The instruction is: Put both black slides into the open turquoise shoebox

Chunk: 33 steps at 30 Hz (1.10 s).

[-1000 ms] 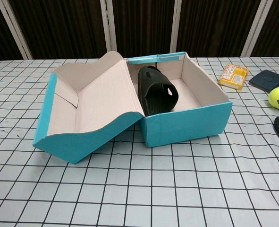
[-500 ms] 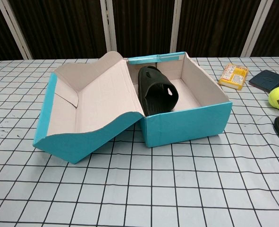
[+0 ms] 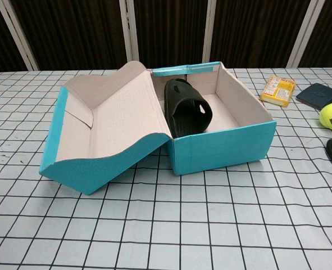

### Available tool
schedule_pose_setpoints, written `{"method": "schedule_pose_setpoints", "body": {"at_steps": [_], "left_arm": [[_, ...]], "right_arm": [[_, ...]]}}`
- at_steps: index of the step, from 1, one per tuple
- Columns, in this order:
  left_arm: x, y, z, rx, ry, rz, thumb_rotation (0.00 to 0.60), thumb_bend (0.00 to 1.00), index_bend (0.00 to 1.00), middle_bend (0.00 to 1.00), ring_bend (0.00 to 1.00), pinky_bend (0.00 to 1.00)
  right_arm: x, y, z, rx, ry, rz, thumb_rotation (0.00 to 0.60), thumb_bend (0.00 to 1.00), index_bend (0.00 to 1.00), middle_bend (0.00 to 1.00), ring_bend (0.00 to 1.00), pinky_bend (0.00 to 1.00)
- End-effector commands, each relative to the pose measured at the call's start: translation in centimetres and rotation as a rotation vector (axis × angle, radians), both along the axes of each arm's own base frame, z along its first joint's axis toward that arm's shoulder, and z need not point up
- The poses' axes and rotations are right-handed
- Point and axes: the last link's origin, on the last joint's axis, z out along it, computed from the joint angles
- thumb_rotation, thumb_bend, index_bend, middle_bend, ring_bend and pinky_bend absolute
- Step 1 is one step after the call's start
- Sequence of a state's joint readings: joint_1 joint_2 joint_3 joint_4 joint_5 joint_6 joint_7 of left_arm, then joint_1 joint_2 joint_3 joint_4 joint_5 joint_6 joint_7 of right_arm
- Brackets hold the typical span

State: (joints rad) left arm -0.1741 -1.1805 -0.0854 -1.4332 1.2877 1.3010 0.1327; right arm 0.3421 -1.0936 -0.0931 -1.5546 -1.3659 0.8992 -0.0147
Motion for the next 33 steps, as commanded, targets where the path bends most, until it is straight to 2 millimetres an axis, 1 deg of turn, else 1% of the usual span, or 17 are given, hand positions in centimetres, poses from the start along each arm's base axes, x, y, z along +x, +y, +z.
{"method": "schedule_pose_setpoints", "body": {"at_steps": [1,6,9,13,19,27,33], "left_arm": [[0.0,0.0,-0.2,-0.004,0.005,0.001,0.6,0.28,0.1,0.0,0.0,0.09],[0.2,0.0,-0.4,-0.006,0.012,0.0,0.6,0.28,0.1,0.0,0.0,0.09],[0.2,0.0,-0.5,-0.007,0.015,-0.001,0.6,0.28,0.1,0.0,0.0,0.09],[0.2,0.1,-0.5,-0.006,0.017,0.0,0.6,0.28,0.1,0.0,0.0,0.09],[0.1,0.1,-0.4,-0.005,0.013,0.002,0.6,0.28,0.1,0.0,0.0,0.09],[0.1,0.0,-0.3,-0.004,0.006,0.0,0.6,0.28,0.1,0.0,0.0,0.09],[0.2,-0.1,-0.2,-0.001,0.001,-0.004,0.6,0.28,0.1,0.0,0.0,0.09]], "right_arm": [[-0.3,0.2,0.1,0.001,0.002,0.001,0.6,0.19,0.06,0.11,0.0,0.0],[-0.3,0.1,0.2,-0.015,-0.012,0.017,0.6,0.19,0.08,0.11,0.0,0.0],[-0.2,-0.1,0.3,-0.037,-0.022,0.032,0.6,0.19,0.14,0.17,0.01,0.0],[0.1,-0.3,0.2,-0.049,-0.043,0.041,0.6,0.19,0.24,0.31,0.08,0.0],[0.0,-0.4,-0.2,-0.015,-0.028,0.034,0.6,0.19,0.34,0.36,0.1,0.0],[0.5,-0.6,0.8,-0.052,-0.029,0.045,0.6,0.19,0.5,0.48,0.19,0.0],[1.0,-0.6,1.6,-0.079,-0.047,0.051,0.6,0.19,0.52,0.5,0.2,0.0]]}}
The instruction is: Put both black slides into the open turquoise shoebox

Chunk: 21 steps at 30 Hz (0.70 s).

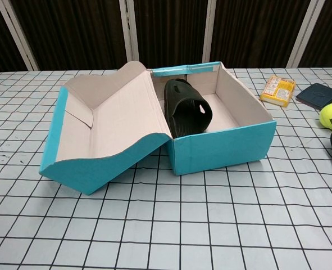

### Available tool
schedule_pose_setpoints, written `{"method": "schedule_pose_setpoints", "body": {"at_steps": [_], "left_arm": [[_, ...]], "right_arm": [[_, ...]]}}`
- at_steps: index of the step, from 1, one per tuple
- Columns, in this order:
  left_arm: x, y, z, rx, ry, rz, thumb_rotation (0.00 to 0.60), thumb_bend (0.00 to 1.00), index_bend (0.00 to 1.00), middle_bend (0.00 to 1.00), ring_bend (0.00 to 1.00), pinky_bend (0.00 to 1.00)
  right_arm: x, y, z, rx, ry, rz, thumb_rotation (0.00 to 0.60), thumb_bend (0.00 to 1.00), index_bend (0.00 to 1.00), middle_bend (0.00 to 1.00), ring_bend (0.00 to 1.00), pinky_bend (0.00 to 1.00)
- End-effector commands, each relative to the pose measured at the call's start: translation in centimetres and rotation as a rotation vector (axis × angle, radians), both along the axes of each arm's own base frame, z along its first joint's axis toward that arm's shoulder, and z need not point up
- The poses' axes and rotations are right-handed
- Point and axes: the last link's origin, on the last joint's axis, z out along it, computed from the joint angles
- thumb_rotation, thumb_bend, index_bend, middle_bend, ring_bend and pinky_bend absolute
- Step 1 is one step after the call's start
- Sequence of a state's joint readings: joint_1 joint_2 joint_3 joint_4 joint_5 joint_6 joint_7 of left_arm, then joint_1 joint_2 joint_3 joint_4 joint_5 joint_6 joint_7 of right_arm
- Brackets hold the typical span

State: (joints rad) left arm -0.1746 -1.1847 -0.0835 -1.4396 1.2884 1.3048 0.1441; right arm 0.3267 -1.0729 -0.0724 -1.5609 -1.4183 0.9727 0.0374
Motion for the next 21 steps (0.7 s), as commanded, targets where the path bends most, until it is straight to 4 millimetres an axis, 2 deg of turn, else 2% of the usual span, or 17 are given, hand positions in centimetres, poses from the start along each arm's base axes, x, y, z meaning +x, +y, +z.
{"method": "schedule_pose_setpoints", "body": {"at_steps": [1,11,17,21], "left_arm": [[0.0,0.0,0.1,0.002,-0.002,-0.001,0.6,0.28,0.1,0.0,0.0,0.09],[0.0,-0.2,0.3,0.01,-0.01,-0.003,0.6,0.28,0.1,0.0,0.0,0.09],[-0.1,-0.2,0.5,0.013,-0.016,0.0,0.6,0.28,0.1,0.0,0.0,0.09],[-0.1,-0.2,0.5,0.011,-0.015,-0.001,0.6,0.28,0.1,0.0,0.0,0.09]], "right_arm": [[0.2,0.0,0.5,-0.014,-0.01,0.002,0.6,0.19,0.52,0.5,0.2,0.0],[0.6,-0.9,3.8,-0.098,-0.049,-0.015,0.6,0.19,0.52,0.5,0.2,0.0],[2.1,-3.2,8.1,-0.225,-0.068,0.019,0.6,0.19,0.52,0.5,0.2,0.0],[4.6,-5.8,11.3,-0.294,-0.08,0.068,0.6,0.19,0.52,0.5,0.2,0.0]]}}
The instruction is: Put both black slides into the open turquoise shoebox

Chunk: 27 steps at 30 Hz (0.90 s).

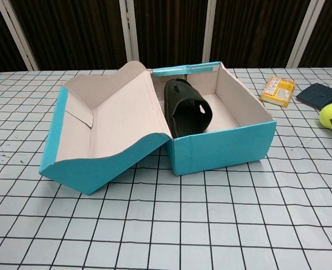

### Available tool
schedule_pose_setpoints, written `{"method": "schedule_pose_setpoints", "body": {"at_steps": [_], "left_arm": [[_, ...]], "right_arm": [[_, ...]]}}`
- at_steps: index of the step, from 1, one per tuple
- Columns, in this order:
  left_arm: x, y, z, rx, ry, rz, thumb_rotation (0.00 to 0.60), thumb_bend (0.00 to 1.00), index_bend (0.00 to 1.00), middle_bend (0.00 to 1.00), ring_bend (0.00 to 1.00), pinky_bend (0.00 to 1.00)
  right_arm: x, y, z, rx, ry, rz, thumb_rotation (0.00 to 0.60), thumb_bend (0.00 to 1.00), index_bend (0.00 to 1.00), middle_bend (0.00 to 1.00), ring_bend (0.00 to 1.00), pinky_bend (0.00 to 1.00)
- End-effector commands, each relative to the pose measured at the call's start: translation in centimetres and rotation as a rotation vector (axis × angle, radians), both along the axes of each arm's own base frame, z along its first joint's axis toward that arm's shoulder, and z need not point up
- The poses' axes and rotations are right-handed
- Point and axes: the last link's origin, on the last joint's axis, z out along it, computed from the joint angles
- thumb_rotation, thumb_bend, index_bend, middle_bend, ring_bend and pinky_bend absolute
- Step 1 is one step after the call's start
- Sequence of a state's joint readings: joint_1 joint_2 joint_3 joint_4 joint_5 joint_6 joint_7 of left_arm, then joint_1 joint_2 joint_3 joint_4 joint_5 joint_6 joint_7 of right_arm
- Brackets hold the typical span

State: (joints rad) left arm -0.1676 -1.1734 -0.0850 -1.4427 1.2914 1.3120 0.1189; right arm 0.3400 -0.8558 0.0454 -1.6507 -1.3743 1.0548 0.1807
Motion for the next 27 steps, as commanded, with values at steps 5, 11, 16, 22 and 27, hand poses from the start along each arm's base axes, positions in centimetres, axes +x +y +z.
{"method": "schedule_pose_setpoints", "body": {"at_steps": [5,11,16,22,27], "left_arm": [[0.0,0.0,0.0,0.0,0.005,-0.001,0.6,0.28,0.1,0.0,0.0,0.09],[0.0,0.1,-0.1,0.003,0.012,0.004,0.6,0.28,0.1,0.0,0.0,0.09],[-0.1,0.1,-0.1,0.005,0.021,0.006,0.6,0.28,0.1,0.0,0.0,0.09],[-0.2,0.2,-0.1,0.01,0.025,0.013,0.6,0.28,0.1,0.0,0.0,0.09],[-0.2,0.2,-0.1,0.012,0.03,0.013,0.6,0.28,0.1,0.0,0.0,0.09]], "right_arm": [[5.7,-5.1,4.7,-0.085,-0.023,0.088,0.6,0.19,0.52,0.5,0.2,0.0],[11.0,-8.1,3.4,0.01,-0.123,0.154,0.6,0.19,0.52,0.5,0.21,0.0],[14.2,-10.4,1.1,0.099,-0.153,0.199,0.6,0.19,0.52,0.5,0.21,0.0],[17.8,-12.2,-1.8,0.196,-0.24,0.222,0.6,0.19,0.52,0.5,0.21,0.0],[20.0,-13.6,-4.0,0.256,-0.271,0.241,0.6,0.19,0.52,0.5,0.21,0.0]]}}
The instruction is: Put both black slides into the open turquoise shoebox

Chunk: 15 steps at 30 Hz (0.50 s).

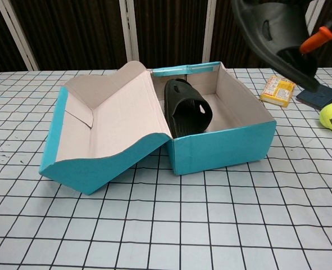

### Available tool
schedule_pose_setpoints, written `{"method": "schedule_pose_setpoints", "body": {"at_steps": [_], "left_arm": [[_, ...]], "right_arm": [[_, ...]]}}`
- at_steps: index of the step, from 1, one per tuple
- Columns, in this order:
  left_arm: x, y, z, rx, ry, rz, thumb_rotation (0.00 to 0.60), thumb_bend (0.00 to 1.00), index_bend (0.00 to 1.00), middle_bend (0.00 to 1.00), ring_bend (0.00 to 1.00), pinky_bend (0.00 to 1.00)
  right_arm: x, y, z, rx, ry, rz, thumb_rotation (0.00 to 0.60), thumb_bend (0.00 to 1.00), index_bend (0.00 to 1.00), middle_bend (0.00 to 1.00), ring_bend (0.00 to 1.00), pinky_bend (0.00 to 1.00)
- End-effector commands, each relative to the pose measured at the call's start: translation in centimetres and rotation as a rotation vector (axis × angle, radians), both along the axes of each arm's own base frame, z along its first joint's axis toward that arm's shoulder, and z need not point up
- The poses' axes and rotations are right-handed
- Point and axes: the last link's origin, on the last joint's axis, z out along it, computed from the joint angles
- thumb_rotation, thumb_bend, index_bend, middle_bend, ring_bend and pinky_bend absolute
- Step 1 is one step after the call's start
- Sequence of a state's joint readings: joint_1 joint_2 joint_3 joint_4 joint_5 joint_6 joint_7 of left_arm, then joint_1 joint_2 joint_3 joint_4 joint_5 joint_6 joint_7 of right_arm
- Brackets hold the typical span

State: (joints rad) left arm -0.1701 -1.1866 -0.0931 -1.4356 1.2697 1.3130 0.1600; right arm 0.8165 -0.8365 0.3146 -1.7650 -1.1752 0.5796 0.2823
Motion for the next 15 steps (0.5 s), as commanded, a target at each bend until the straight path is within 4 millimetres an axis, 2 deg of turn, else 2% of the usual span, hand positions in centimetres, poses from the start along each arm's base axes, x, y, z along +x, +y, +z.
{"method": "schedule_pose_setpoints", "body": {"at_steps": [1,9,15], "left_arm": [[0.0,0.0,0.0,0.003,0.0,0.001,0.6,0.28,0.1,0.0,0.0,0.09],[-0.3,0.2,0.2,0.01,0.004,0.014,0.6,0.28,0.1,0.0,0.0,0.09],[-0.4,0.2,0.3,0.016,0.004,0.016,0.6,0.28,0.1,0.0,0.0,0.09]], "right_arm": [[1.7,-1.2,-1.5,0.036,-0.029,0.014,0.6,0.19,0.52,0.5,0.21,0.0],[5.0,-2.7,-4.1,0.105,-0.092,0.037,0.6,0.19,0.52,0.5,0.21,0.0],[6.1,-3.7,-6.2,0.142,-0.102,0.044,0.6,0.19,0.52,0.5,0.21,0.0]]}}
